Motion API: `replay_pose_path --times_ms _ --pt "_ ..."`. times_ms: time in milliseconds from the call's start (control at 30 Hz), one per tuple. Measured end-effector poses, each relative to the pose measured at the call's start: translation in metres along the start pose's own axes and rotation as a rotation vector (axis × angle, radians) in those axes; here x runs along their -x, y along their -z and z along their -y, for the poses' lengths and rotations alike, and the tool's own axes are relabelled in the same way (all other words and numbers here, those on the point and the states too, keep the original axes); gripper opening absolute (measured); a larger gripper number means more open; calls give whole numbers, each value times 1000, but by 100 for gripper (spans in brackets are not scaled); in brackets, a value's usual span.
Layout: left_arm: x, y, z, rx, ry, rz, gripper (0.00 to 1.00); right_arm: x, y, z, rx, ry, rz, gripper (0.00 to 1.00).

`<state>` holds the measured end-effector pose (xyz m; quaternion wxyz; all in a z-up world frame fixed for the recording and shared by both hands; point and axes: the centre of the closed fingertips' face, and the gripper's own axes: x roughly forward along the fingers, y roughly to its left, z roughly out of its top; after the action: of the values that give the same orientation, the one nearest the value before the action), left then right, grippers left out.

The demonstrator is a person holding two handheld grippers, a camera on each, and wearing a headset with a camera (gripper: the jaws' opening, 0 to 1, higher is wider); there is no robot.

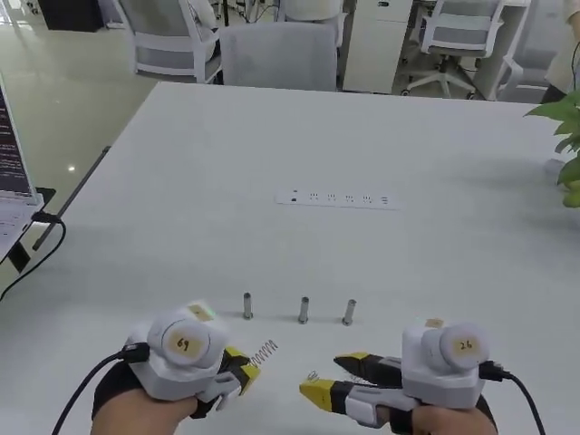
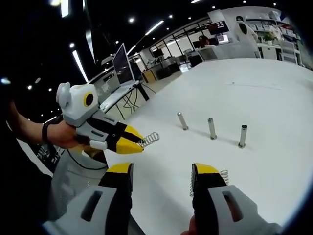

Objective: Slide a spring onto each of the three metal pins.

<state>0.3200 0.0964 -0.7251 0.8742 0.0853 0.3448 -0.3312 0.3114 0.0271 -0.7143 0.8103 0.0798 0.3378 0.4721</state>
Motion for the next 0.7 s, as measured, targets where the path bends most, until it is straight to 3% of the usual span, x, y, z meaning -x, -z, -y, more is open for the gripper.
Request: replay_pose_path --times_ms 700 --pt "-2 -13 21 -25 38 32 1 -23 -17 -14 -115 -66 62 39"
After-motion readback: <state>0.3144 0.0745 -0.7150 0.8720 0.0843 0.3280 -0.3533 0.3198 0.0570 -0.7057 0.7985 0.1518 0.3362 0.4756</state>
